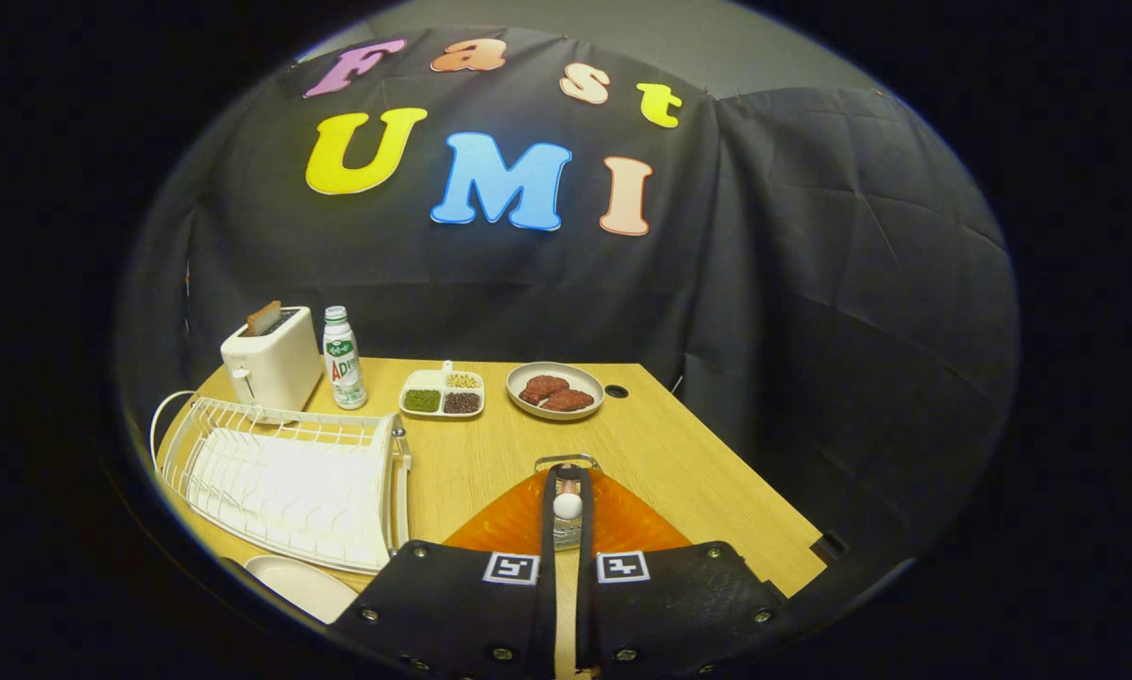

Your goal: Take the plate from the dish rack, then take the spoon from the basket and place it into the plate.

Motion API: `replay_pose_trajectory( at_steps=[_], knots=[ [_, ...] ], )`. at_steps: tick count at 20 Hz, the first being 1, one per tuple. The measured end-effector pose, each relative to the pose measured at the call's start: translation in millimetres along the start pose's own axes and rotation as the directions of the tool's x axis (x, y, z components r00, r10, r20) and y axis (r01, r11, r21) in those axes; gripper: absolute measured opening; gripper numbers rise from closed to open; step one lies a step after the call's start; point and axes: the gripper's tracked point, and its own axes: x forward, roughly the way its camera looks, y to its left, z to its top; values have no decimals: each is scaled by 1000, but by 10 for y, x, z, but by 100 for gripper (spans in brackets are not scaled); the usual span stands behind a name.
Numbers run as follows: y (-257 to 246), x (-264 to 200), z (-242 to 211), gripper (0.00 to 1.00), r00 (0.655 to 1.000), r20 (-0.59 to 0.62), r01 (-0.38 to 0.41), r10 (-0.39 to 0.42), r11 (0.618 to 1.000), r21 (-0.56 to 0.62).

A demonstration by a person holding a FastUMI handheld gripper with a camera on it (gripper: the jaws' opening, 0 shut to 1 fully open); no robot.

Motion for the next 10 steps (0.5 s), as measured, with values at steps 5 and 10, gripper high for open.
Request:
replay_pose_trajectory(
  at_steps=[5,10],
  knots=[
    [304,-223,135,8,993,60,-98,100,994,-38],
    [720,-547,199,8,963,105,-237,247,967,-96]
  ],
)
